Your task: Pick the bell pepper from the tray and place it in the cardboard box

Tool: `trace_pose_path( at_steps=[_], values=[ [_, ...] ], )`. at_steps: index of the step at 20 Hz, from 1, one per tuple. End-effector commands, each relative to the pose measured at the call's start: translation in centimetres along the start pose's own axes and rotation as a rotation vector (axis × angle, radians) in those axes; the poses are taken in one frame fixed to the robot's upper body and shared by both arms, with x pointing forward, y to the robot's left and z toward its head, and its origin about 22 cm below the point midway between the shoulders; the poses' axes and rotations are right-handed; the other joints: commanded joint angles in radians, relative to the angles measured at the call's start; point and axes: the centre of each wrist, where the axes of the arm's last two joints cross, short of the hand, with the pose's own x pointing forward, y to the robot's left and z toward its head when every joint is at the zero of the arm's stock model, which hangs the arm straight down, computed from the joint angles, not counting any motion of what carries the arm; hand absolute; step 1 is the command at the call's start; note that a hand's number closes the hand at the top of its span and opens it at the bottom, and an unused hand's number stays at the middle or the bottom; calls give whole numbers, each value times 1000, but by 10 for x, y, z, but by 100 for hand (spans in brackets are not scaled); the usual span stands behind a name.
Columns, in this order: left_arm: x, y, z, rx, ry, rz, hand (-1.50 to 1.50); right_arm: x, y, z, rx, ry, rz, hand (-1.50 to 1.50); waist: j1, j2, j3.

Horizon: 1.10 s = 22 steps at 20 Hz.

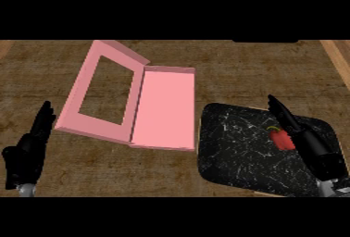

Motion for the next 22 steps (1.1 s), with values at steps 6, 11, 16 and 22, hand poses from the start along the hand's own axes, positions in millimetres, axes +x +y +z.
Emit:
trace_pose_path(
  at_steps=[6,11,16,22],
  values=[
    [2,48,-26,98,-21,-244,0,27,-52,-22,408,-316,-149,-150,36,-8,42],
    [-4,39,-25,45,37,-205,0,12,-101,-6,464,-386,365,-150,32,0,45],
    [-1,34,-30,39,20,-208,0,-23,-139,-1,462,-538,71,-150,55,2,45],
    [-9,19,-38,21,30,-209,0,-2,-168,-21,503,-593,421,-150,60,-1,41]
  ],
)
